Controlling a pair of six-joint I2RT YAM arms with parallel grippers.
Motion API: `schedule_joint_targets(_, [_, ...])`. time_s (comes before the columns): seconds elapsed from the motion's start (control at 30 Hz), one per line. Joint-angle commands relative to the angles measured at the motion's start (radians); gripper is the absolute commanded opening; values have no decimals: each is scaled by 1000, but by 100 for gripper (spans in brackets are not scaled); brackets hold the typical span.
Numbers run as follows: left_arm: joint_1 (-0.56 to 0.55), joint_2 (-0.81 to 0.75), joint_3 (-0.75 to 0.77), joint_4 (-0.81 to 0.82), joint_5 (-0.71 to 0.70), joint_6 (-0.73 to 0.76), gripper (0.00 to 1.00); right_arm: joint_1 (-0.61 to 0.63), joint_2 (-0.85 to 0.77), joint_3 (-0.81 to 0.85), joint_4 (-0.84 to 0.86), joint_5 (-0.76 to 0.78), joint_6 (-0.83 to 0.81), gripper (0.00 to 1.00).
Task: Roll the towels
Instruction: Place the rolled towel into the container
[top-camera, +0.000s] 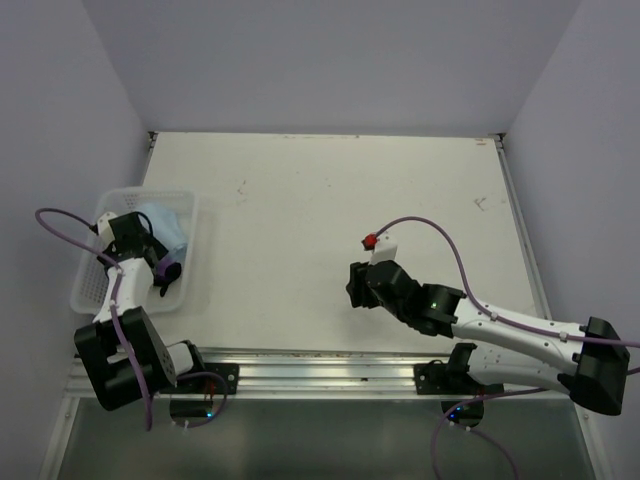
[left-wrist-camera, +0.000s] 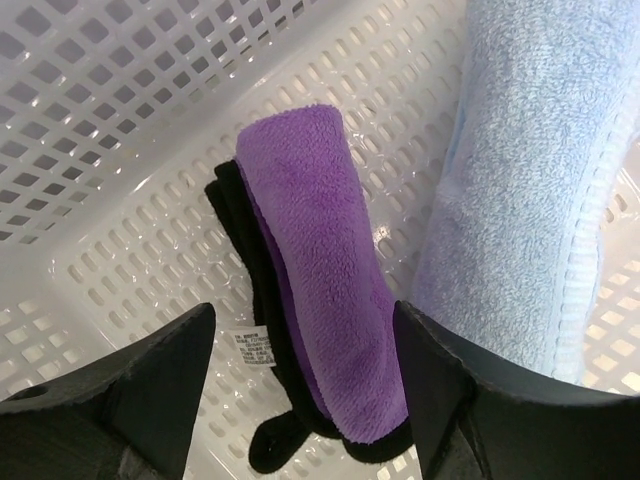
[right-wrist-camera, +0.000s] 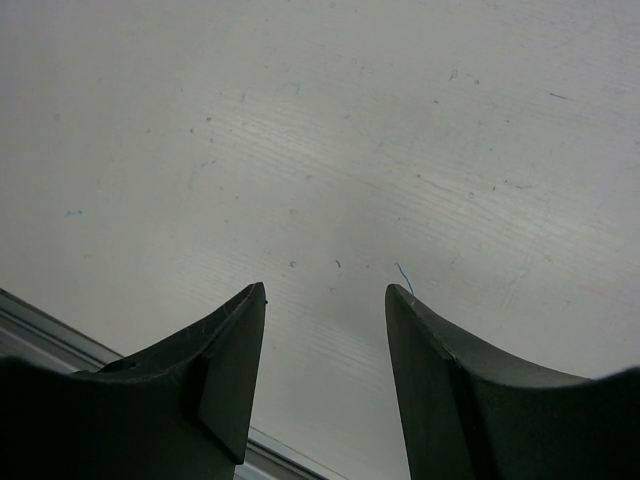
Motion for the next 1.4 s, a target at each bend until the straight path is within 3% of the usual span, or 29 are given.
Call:
schedule_joint_targets(0.0, [11, -27, 24, -24, 18, -21, 76, -6, -23, 39, -9, 29, 10, 55])
schedule_joint_targets(0.3, [-10, -197, 178, -102, 20, -27, 90, -5, -21, 122, -74, 47, -30, 59])
schedule_joint_targets(0.37, [-38, -223, 231, -97, 29, -9, 96, -5, -9, 142, -92, 67, -35, 73])
schedule_joint_targets(0.43, [-101, -263, 273, -44, 38, 61, 100, -16, 14, 178, -120, 98, -40, 83])
schedule_joint_targets(0.6, [-322, -277, 364, 4, 87, 148, 100, -135, 51, 269, -166, 28, -64, 87])
schedule_joint_targets(0.63, [-348, -277, 373, 13, 122, 158, 100, -214, 52, 277, -166, -30, -64, 88])
schedule_joint_targets(0.73, [-458, -303, 331, 64, 139, 171, 100, -388, 81, 321, -203, -101, -76, 89])
schedule_joint_targets(0.83, [-503, -315, 255, 127, 194, 163, 100, -476, 164, 411, -307, -103, -104, 99])
schedule_joint_targets(1.07, [-652, -295, 133, 174, 104, 240, 100, -536, 175, 461, -373, -60, -76, 99])
schedule_joint_targets(1.2, [-658, -334, 105, 202, 107, 232, 100, -548, 174, 465, -402, 52, -50, 99])
schedule_joint_targets(1.37, [-661, -345, 97, 177, 174, 217, 100, -550, 229, 493, -440, 86, -43, 99])
